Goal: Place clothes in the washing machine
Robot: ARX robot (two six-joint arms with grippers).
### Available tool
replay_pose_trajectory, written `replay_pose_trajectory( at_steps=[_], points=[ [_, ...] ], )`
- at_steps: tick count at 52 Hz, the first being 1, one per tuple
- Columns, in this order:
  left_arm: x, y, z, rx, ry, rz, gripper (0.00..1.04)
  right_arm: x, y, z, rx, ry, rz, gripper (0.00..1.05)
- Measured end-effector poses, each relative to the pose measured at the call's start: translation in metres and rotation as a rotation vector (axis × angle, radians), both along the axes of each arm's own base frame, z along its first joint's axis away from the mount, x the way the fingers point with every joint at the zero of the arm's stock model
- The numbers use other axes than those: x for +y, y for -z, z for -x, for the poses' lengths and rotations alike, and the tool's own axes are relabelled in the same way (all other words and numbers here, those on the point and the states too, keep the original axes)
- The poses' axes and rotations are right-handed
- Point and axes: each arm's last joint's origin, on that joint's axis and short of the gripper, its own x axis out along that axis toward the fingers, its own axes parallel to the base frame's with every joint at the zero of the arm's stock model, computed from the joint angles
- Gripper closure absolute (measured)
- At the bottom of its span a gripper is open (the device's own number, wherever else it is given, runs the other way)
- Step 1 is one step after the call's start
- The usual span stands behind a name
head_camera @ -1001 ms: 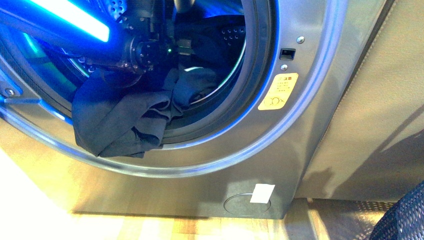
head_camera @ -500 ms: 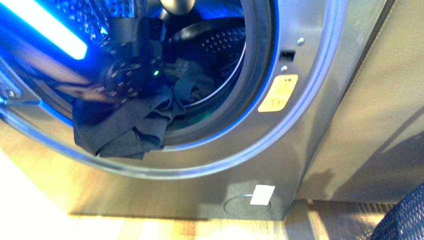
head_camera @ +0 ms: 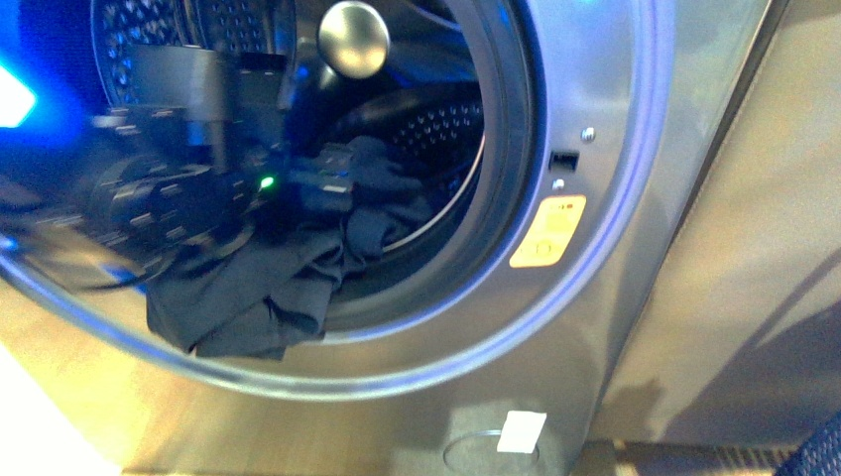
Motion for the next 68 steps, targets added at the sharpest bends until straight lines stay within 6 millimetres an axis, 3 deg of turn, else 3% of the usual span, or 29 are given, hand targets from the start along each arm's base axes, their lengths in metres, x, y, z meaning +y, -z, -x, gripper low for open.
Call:
replay_pose_trajectory(
  at_steps=[13,20,31,41,47,57,62,68],
  points=[
    [-0.004,-0.010,0.025,0.063,0.031,-0.082,0.07,0.000,0.000,0.000,0.000,0.000,0.000,1.02],
    [-0.002,-0.016,0.029,0.057,-0.001,-0.148,0.07,0.000,0.000,0.000,0.000,0.000,0.000,1.02],
    [0.002,-0.025,0.025,-0.085,-0.149,-0.388,0.07,0.000,0.000,0.000,0.000,0.000,0.000,1.02],
    [-0.004,-0.008,0.004,-0.067,-0.204,-0.469,0.07,0.000,0.000,0.000,0.000,0.000,0.000,1.02],
    [-0.019,0.010,-0.025,-0.109,-0.263,-0.527,0.07,0.000,0.000,0.000,0.000,0.000,0.000,1.02],
    [-0.046,0.021,-0.052,-0.250,-0.279,-0.657,0.07,0.000,0.000,0.000,0.000,0.000,0.000,1.02],
    [-0.051,0.029,-0.063,-0.221,-0.324,-0.656,0.07,0.000,0.000,0.000,0.000,0.000,0.000,1.02],
    [-0.043,0.036,-0.074,-0.070,-0.408,-0.569,0.07,0.000,0.000,0.000,0.000,0.000,0.000,1.02]
  ],
)
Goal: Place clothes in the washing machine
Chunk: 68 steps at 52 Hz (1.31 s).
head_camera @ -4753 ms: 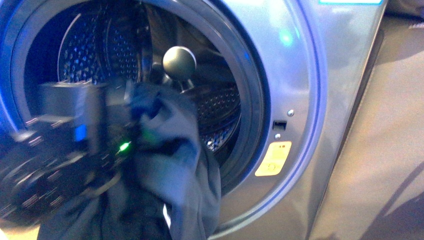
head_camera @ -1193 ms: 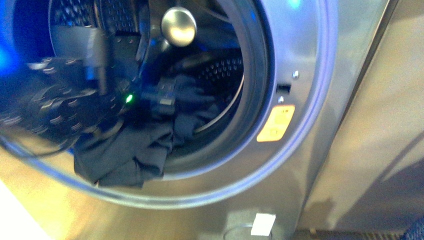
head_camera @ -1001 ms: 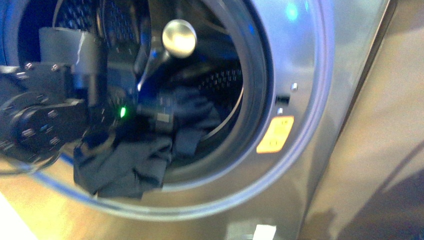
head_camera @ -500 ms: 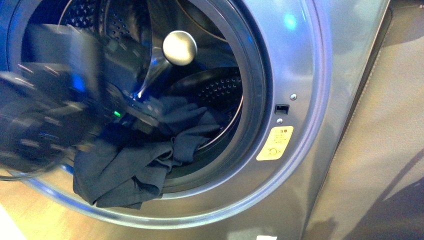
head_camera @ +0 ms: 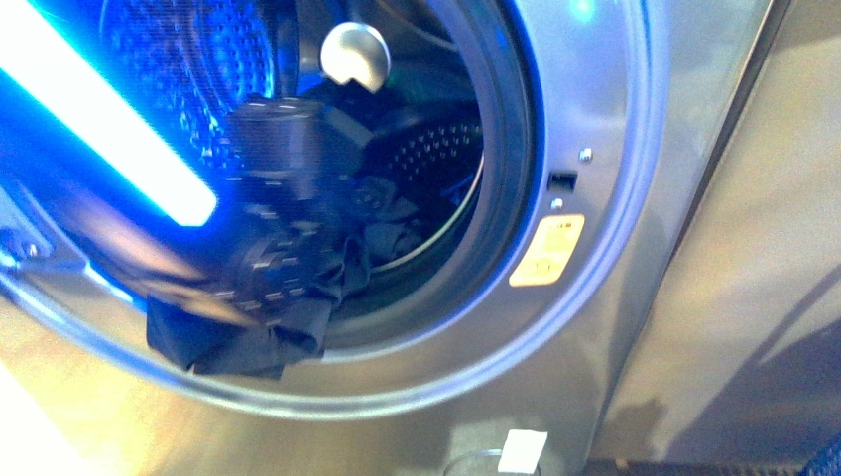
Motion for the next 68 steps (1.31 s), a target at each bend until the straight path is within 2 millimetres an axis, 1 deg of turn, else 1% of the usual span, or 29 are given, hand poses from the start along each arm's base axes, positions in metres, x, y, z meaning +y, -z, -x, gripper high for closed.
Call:
replay_pose_trajectory(
  at_steps=[4,8,10,13,15,17,23,24,26,32,33,36,37,43,45,46,47,51,52,55,57,62,64,68],
  points=[
    [0.010,0.008,-0.004,0.072,-0.004,0.134,0.07,0.000,0.000,0.000,0.000,0.000,0.000,1.02],
    [0.015,0.016,-0.002,0.104,0.054,0.273,0.07,0.000,0.000,0.000,0.000,0.000,0.000,1.02],
    [0.015,0.016,0.000,0.111,0.090,0.336,0.07,0.000,0.000,0.000,0.000,0.000,0.000,1.02],
    [0.014,0.010,0.003,0.096,0.127,0.425,0.07,0.000,0.000,0.000,0.000,0.000,0.000,1.02],
    [0.014,0.004,0.004,0.073,0.139,0.456,0.07,0.000,0.000,0.000,0.000,0.000,0.000,1.02],
    [0.014,0.000,0.004,0.050,0.141,0.467,0.10,0.000,0.000,0.000,0.000,0.000,0.000,1.02],
    [0.015,-0.012,0.006,0.017,0.149,0.500,0.30,0.000,0.000,0.000,0.000,0.000,0.000,1.02],
    [0.015,-0.013,0.006,0.016,0.150,0.502,0.31,0.000,0.000,0.000,0.000,0.000,0.000,1.02],
    [0.015,-0.015,0.006,0.009,0.152,0.506,0.38,0.000,0.000,0.000,0.000,0.000,0.000,1.02],
    [0.016,-0.015,0.010,0.010,0.151,0.513,0.62,0.000,0.000,0.000,0.000,0.000,0.000,1.02],
    [0.016,-0.015,0.011,0.011,0.151,0.516,0.64,0.000,0.000,0.000,0.000,0.000,0.000,1.02],
    [0.016,-0.014,0.016,0.022,0.154,0.517,0.74,0.000,0.000,0.000,0.000,0.000,0.000,1.02],
    [0.016,-0.014,0.017,0.023,0.154,0.517,0.76,0.000,0.000,0.000,0.000,0.000,0.000,1.02],
    [0.018,-0.020,0.030,0.018,0.166,0.523,0.96,0.000,0.000,0.000,0.000,0.000,0.000,1.02],
    [0.018,-0.023,0.034,0.023,0.174,0.527,1.01,0.000,0.000,0.000,0.000,0.000,0.000,1.02],
    [0.019,-0.025,0.037,0.024,0.184,0.536,1.02,0.000,0.000,0.000,0.000,0.000,0.000,1.02],
    [0.020,-0.027,0.042,0.024,0.196,0.543,0.98,0.000,0.000,0.000,0.000,0.000,0.000,1.02],
    [0.022,-0.035,0.054,0.018,0.225,0.556,0.86,0.000,0.000,0.000,0.000,0.000,0.000,1.02],
    [0.024,-0.038,0.061,0.014,0.234,0.562,0.81,0.000,0.000,0.000,0.000,0.000,0.000,1.02],
    [0.027,-0.042,0.075,0.012,0.257,0.570,0.70,0.000,0.000,0.000,0.000,0.000,0.000,1.02],
    [0.030,-0.044,0.086,0.011,0.264,0.573,0.62,0.000,0.000,0.000,0.000,0.000,0.000,1.02],
    [0.036,-0.046,0.104,0.015,0.283,0.581,0.48,0.000,0.000,0.000,0.000,0.000,0.000,1.02],
    [0.040,-0.047,0.115,0.024,0.293,0.585,0.40,0.000,0.000,0.000,0.000,0.000,0.000,1.02],
    [0.046,-0.049,0.131,0.040,0.309,0.594,0.29,0.000,0.000,0.000,0.000,0.000,0.000,1.02]
  ],
)
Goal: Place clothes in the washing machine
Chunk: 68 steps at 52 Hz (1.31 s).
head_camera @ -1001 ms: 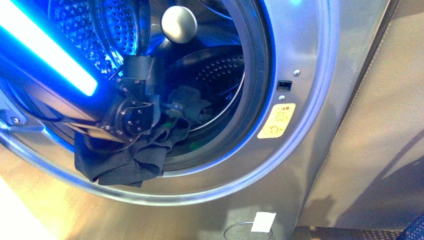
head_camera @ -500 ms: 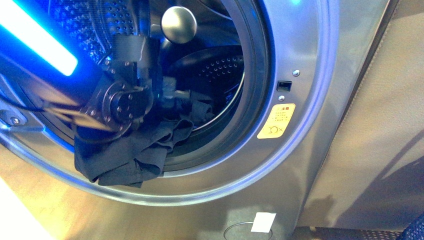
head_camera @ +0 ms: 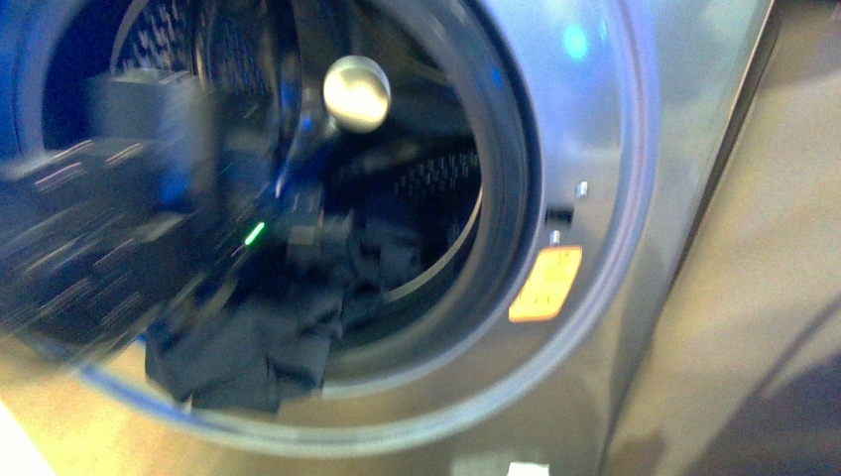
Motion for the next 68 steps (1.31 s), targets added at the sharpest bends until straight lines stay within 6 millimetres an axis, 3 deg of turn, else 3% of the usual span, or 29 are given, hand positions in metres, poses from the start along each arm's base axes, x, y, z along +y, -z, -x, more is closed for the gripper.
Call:
replay_pose_trajectory(
  at_steps=[6,14,21,33,37,44,52,59,68],
  points=[
    [0.011,-0.018,0.031,-0.024,0.068,0.026,0.05,0.000,0.000,0.000,0.000,0.000,0.000,1.02],
    [0.017,-0.069,0.064,-0.123,0.160,0.058,0.07,0.000,0.000,0.000,0.000,0.000,0.000,1.02],
    [0.021,-0.100,0.085,-0.213,0.208,0.076,0.07,0.000,0.000,0.000,0.000,0.000,0.000,1.02],
    [0.027,-0.131,0.118,-0.266,0.239,0.095,0.07,0.000,0.000,0.000,0.000,0.000,0.000,1.02],
    [0.029,-0.135,0.136,-0.229,0.097,0.090,0.18,0.000,0.000,0.000,0.000,0.000,0.000,1.02],
    [0.043,-0.114,0.176,-0.188,0.003,0.079,0.41,0.000,0.000,0.000,0.000,0.000,0.000,1.02],
    [0.054,-0.098,0.196,-0.223,0.000,0.092,0.66,0.000,0.000,0.000,0.000,0.000,0.000,1.02],
    [0.063,-0.070,0.210,-0.198,-0.003,0.092,1.00,0.000,0.000,0.000,0.000,0.000,0.000,1.02],
    [0.073,-0.054,0.222,-0.201,0.014,0.099,1.01,0.000,0.000,0.000,0.000,0.000,0.000,1.02]
  ],
)
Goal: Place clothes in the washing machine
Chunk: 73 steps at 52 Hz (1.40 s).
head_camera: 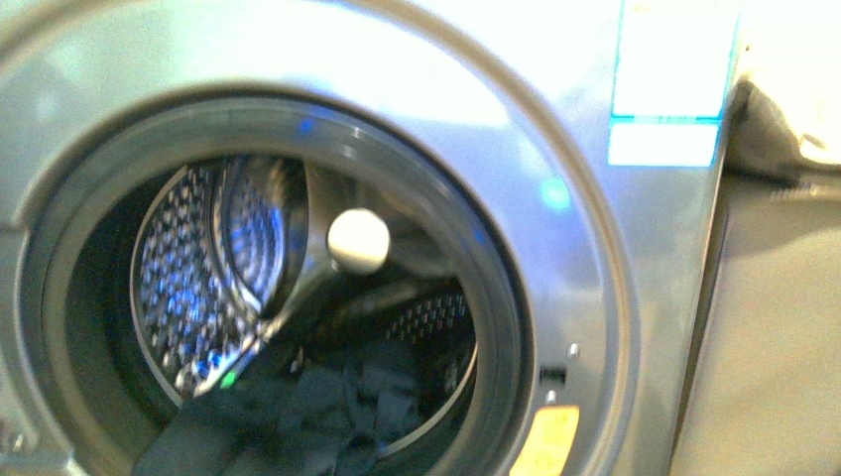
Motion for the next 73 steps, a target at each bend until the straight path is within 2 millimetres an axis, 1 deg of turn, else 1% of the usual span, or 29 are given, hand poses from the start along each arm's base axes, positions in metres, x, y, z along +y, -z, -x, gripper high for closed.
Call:
replay_pose_trajectory(
  at_steps=[3,9,17,35,38,59,64,67,73],
  points=[
    [0.004,0.002,0.003,-0.008,-0.006,0.000,1.01,0.000,0.000,0.000,0.000,0.000,0.000,1.02],
    [0.007,0.008,0.009,-0.014,-0.025,0.000,1.01,0.000,0.000,0.000,0.000,0.000,0.000,1.02],
    [0.007,0.017,0.015,-0.002,-0.021,0.000,1.01,0.000,0.000,0.000,0.000,0.000,0.000,1.02],
    [0.007,0.027,0.027,-0.007,-0.021,0.000,1.01,0.000,0.000,0.000,0.000,0.000,0.000,1.02],
    [0.007,0.034,0.029,-0.015,-0.021,0.000,1.01,0.000,0.000,0.000,0.000,0.000,0.000,1.02],
    [0.007,0.034,0.037,-0.021,-0.021,0.001,1.01,0.000,0.000,0.000,0.000,0.000,0.000,1.02],
    [0.007,0.038,0.045,0.013,-0.021,0.000,1.01,0.000,0.000,0.000,0.000,0.000,0.000,1.02],
    [0.007,0.037,0.048,-0.012,-0.021,0.001,1.01,0.000,0.000,0.000,0.000,0.000,0.000,1.02],
    [0.007,0.037,0.048,-0.014,-0.021,0.000,1.01,0.000,0.000,0.000,0.000,0.000,0.000,1.02]
  ],
)
